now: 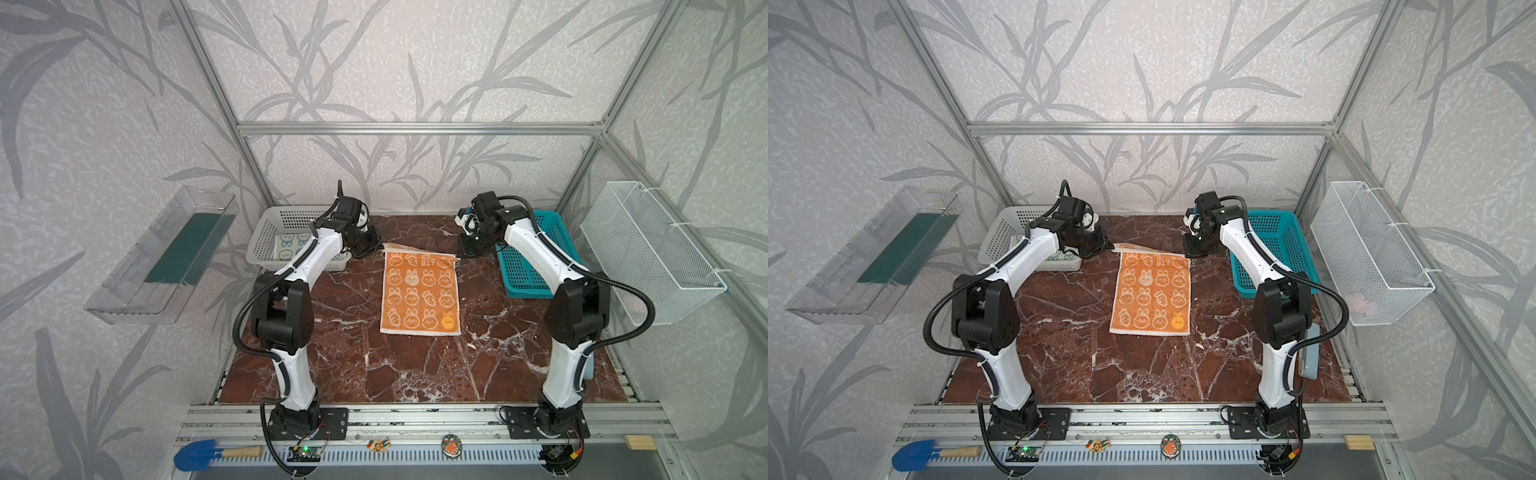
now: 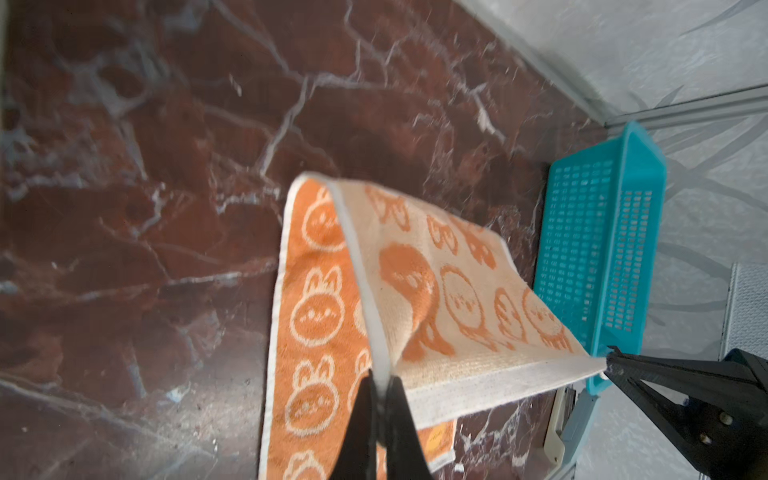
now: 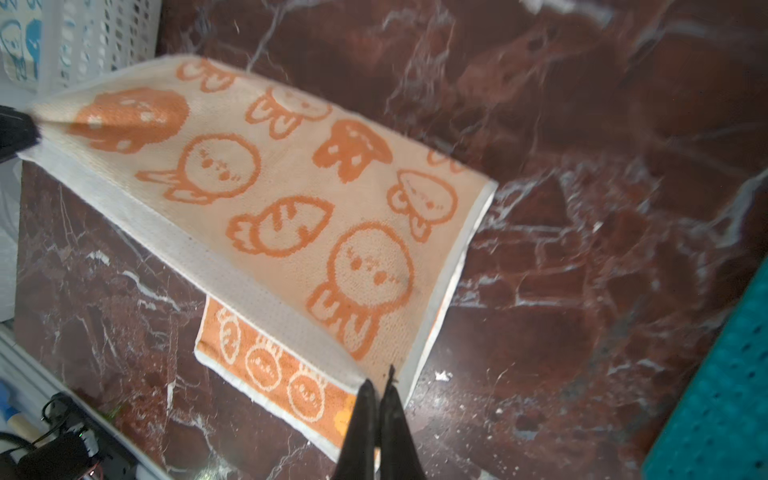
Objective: Fold and stack the towels
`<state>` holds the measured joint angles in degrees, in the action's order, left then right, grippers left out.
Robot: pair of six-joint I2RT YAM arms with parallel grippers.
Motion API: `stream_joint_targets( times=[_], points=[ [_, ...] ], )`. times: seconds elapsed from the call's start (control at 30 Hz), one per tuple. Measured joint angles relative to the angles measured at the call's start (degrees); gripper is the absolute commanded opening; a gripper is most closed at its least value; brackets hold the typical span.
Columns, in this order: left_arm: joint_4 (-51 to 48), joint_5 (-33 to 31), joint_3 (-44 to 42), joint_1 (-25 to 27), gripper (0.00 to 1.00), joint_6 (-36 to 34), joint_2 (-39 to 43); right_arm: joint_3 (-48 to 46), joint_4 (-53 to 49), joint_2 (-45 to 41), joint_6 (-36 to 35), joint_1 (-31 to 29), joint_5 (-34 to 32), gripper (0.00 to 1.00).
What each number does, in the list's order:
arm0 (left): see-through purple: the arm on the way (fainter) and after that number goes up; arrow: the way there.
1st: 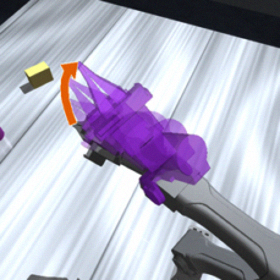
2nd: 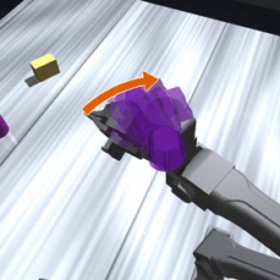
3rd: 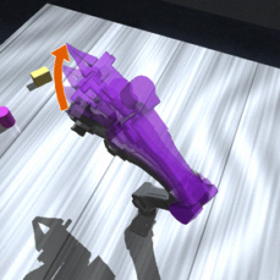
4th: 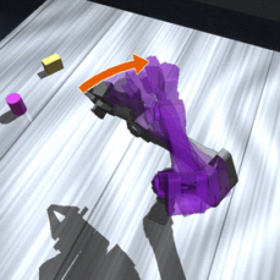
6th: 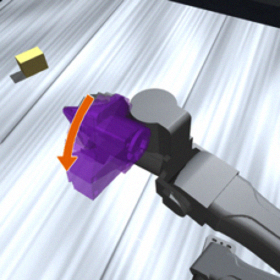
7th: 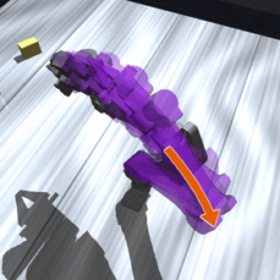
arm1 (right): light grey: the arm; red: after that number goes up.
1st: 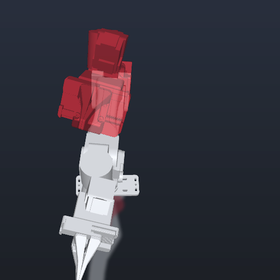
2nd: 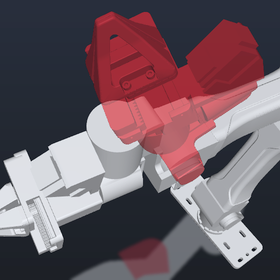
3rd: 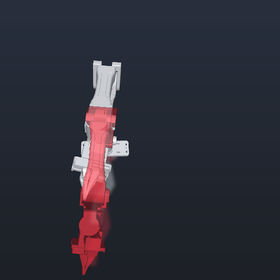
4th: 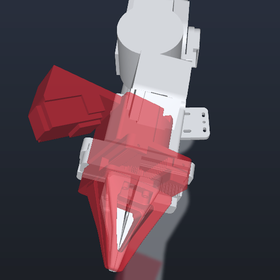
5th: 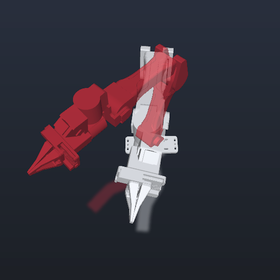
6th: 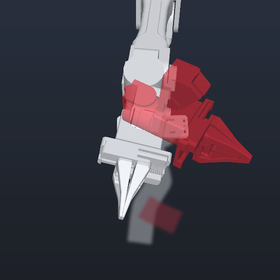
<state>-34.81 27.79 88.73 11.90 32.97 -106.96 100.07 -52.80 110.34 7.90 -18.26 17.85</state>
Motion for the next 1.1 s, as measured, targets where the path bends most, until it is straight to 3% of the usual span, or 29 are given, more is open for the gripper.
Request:
stream_joint_targets(
  times=[0.3, 0.63, 0.9, 1.1],
  points=[
    [7.10, 2.29, -24.61, 1.66, 0.00, 3.08, 13.07, -22.99, 10.36, -9.42, 2.75, -1.51, 2.62, 0.00],
    [13.90, 2.78, -36.87, 3.23, 0.00, 4.81, 16.87, -34.84, 17.29, -12.57, 4.94, -2.38, 4.31, 0.00],
    [15.72, 1.95, -37.07, 3.80, 0.00, 5.01, 12.37, -34.45, 19.17, -5.64, 7.08, -2.43, 4.63, 0.00],
    [13.49, 0.59, -27.56, 2.54, 0.00, 3.82, 4.76, -23.85, 16.50, 1.57, 7.15, -2.27, 2.69, 0.00]
  ],
)
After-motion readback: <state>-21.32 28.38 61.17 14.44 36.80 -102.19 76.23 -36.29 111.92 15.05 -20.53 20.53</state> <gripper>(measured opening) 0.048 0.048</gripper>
